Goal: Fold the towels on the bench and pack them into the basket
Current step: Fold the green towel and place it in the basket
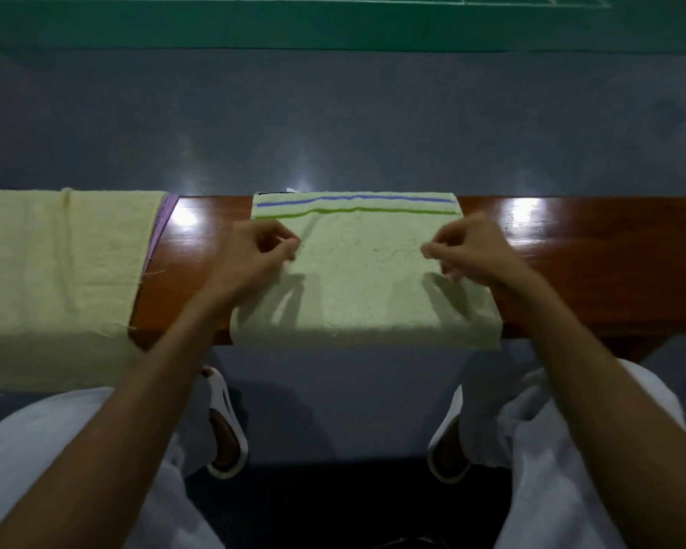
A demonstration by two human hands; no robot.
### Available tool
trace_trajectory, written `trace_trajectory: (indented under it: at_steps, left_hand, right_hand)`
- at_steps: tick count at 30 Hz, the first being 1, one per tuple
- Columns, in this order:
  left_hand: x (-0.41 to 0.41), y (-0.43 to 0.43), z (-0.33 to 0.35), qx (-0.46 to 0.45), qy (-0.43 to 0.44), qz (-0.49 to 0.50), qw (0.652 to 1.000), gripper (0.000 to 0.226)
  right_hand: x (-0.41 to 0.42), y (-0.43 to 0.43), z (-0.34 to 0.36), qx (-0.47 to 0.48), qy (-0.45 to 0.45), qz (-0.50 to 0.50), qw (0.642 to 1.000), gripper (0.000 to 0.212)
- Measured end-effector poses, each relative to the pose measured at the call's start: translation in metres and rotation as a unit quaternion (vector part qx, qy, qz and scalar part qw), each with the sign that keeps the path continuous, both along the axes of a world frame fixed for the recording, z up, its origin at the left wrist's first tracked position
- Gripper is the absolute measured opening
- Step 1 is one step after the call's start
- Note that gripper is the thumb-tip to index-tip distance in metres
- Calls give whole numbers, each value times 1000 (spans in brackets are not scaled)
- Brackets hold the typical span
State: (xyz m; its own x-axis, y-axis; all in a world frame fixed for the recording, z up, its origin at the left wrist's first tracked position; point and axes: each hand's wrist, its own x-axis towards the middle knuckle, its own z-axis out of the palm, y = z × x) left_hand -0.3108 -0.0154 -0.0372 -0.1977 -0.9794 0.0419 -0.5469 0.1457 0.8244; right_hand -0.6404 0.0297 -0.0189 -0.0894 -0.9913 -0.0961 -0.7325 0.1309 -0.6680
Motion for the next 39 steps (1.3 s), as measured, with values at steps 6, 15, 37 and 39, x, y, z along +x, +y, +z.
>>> trace_trajectory:
  at_steps: [6,15,37,39]
  left_hand:
    - [-56,6,-36,-157,-159,-93,970,66]
    - [-31,-5,-54,-80,-365,-50,926,85]
    - [11,17,-45,-57,-292,-20,955,80]
    - [11,15,-39,-90,-234,11,968,64]
  right_hand:
    - [94,-7,-45,-183,57,90,977,41]
    - [64,-9,-65,-30,273,92,957,72]
    - [14,9,-61,-19,202,-27,979,74]
    - [7,4,-54,-42,140,-61,987,73]
